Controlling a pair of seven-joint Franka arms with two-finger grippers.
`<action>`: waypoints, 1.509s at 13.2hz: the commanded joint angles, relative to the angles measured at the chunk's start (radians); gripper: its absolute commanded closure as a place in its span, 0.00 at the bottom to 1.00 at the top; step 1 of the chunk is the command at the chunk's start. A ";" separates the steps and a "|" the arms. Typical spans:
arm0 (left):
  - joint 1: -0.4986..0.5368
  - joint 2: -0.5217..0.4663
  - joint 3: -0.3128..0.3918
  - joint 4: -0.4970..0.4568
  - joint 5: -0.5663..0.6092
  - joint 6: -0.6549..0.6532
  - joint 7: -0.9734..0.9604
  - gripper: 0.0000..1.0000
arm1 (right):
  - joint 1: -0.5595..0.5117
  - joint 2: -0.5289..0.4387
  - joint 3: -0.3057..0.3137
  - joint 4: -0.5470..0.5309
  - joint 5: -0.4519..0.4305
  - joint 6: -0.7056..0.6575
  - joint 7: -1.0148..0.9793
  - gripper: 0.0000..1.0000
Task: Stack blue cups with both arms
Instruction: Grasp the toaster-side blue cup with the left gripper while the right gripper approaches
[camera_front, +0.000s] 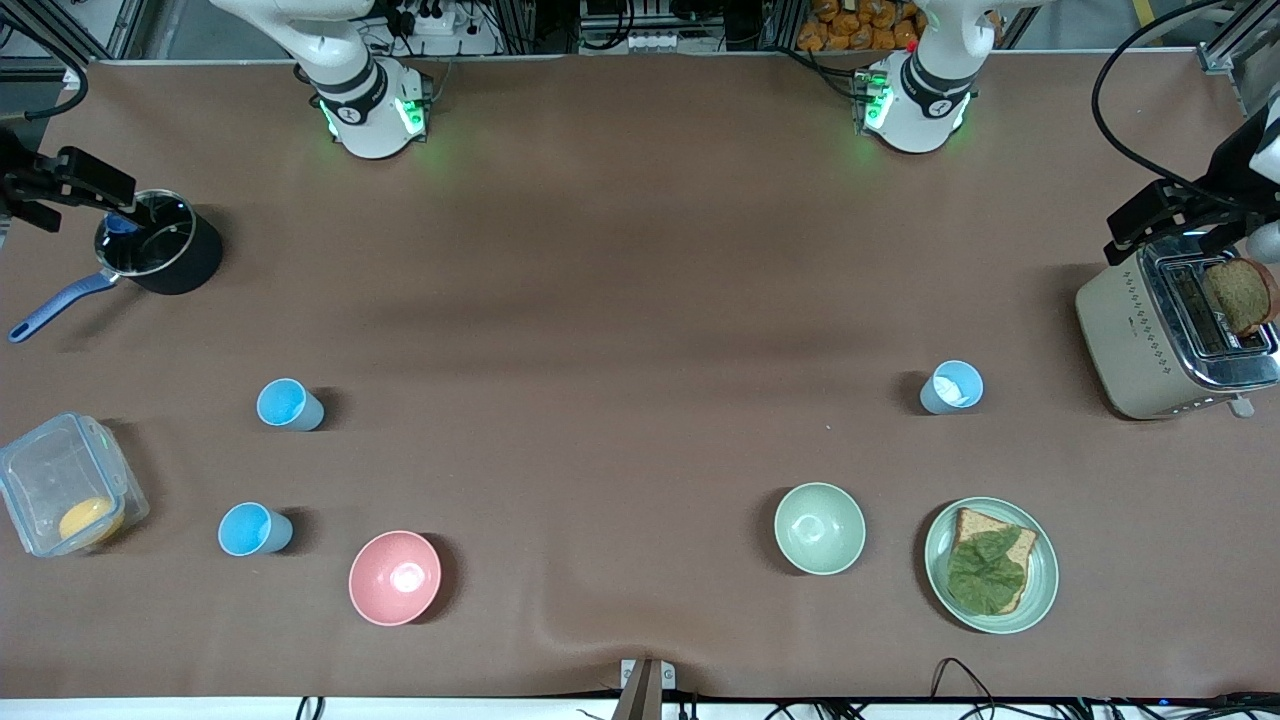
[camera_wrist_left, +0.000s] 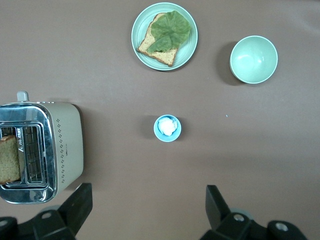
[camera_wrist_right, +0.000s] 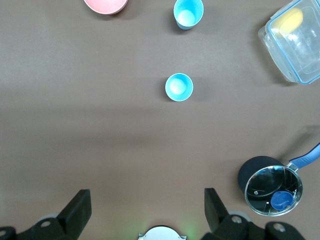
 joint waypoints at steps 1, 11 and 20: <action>-0.012 -0.021 0.012 -0.005 -0.006 -0.026 0.009 0.00 | -0.017 -0.004 0.014 0.002 -0.011 -0.001 -0.006 0.00; 0.028 0.054 0.024 -0.340 -0.025 0.300 0.087 0.00 | -0.020 -0.001 0.014 0.003 -0.009 -0.008 -0.005 0.00; 0.033 0.233 0.012 -0.598 -0.027 0.698 0.100 0.11 | -0.021 0.000 0.012 0.002 -0.008 -0.010 -0.005 0.00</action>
